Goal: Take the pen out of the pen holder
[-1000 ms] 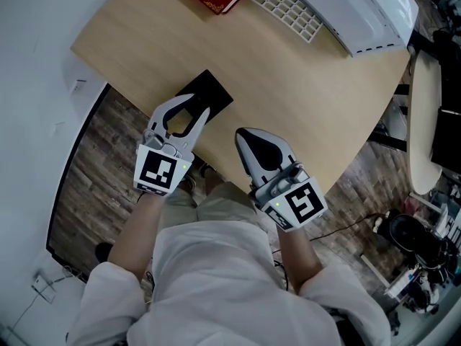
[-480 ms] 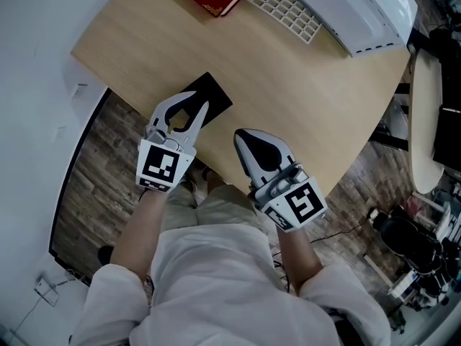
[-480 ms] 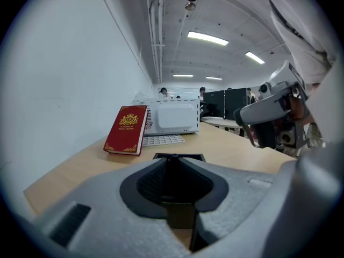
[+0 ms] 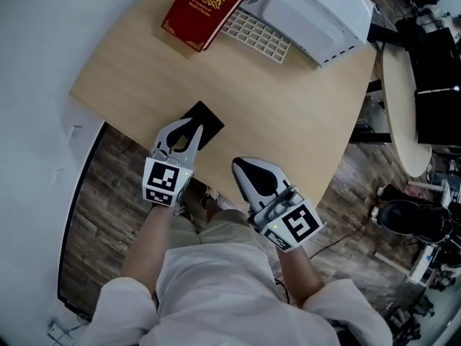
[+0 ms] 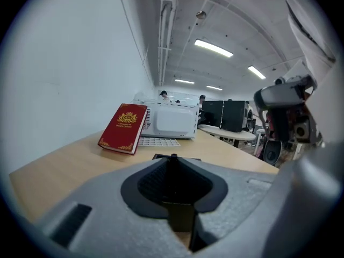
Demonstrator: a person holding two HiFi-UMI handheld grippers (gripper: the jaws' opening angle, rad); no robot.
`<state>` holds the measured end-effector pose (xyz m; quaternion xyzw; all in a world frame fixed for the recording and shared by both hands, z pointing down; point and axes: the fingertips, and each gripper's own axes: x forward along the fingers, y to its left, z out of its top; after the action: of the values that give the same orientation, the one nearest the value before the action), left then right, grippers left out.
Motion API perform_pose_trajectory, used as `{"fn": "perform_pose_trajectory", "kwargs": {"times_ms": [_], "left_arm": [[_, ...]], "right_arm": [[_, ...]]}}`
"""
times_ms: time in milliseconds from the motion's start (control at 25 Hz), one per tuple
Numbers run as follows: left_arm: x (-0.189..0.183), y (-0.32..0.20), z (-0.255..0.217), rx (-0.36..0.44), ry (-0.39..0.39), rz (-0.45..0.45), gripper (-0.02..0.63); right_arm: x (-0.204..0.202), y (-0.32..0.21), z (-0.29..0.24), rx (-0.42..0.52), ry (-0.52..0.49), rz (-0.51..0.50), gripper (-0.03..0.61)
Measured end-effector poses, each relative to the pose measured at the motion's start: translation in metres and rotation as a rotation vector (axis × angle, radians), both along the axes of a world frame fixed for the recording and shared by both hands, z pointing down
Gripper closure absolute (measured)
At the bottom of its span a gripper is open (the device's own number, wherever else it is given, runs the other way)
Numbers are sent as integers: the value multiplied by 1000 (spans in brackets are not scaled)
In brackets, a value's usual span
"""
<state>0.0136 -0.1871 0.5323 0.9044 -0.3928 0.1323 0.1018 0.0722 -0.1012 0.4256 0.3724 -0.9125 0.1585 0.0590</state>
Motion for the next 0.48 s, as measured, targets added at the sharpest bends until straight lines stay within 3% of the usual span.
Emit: {"fn": "perform_pose_trajectory", "kwargs": {"times_ms": [120,480], "left_arm": [[-1,-1,1,-33,2,27,551],[-1,9,-18,0,13,75,552]], "right_arm": [[-4,12,-23,31,15,41,578],[1,40,-94,181,72,122,578]]}}
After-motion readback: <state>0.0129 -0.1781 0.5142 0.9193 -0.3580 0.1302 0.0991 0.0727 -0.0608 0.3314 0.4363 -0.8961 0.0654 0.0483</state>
